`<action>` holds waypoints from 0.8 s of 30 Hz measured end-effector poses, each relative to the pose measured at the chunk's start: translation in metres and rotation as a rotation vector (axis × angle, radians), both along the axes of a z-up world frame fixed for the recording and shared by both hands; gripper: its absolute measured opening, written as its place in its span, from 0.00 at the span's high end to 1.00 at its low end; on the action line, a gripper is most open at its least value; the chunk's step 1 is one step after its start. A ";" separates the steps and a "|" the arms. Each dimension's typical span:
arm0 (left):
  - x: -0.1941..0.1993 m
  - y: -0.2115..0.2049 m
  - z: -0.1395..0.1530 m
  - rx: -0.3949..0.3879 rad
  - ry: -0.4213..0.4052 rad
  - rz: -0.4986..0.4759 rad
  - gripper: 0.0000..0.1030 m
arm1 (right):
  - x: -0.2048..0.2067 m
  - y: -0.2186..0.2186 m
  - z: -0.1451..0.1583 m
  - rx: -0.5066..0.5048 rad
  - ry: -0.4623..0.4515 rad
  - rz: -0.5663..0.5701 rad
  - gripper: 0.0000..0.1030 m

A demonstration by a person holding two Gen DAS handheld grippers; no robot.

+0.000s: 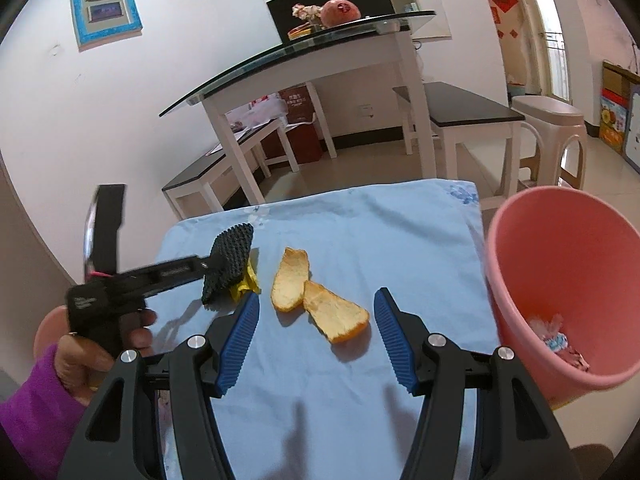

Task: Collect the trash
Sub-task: 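Grasp the black mesh sleeve with the left tool while the right tool grasps an orange peel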

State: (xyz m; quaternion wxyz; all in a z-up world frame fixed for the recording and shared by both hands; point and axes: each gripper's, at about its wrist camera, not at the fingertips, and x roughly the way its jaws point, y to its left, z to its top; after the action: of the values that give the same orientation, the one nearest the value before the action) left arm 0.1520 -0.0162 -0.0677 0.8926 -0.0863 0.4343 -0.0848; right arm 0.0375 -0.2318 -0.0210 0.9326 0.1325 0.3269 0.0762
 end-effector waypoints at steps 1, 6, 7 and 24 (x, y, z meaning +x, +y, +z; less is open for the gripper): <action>0.001 0.000 -0.003 0.009 0.004 0.003 0.61 | 0.003 0.002 0.000 -0.003 0.000 0.007 0.43; -0.002 -0.003 -0.015 0.092 -0.005 0.024 0.53 | 0.015 0.009 -0.004 -0.028 0.004 0.038 0.43; -0.002 -0.002 -0.015 0.094 -0.004 0.025 0.53 | 0.018 0.011 -0.005 -0.030 0.005 0.042 0.43; -0.034 0.015 0.008 0.011 -0.082 -0.002 0.92 | 0.085 0.038 -0.034 -0.051 0.109 0.134 0.42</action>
State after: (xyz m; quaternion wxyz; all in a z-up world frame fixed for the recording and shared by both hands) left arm 0.1181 -0.0016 -0.0600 0.9101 -0.0775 0.3979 -0.0867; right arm 0.1221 -0.1934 -0.0550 0.9094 0.0903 0.3870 0.1229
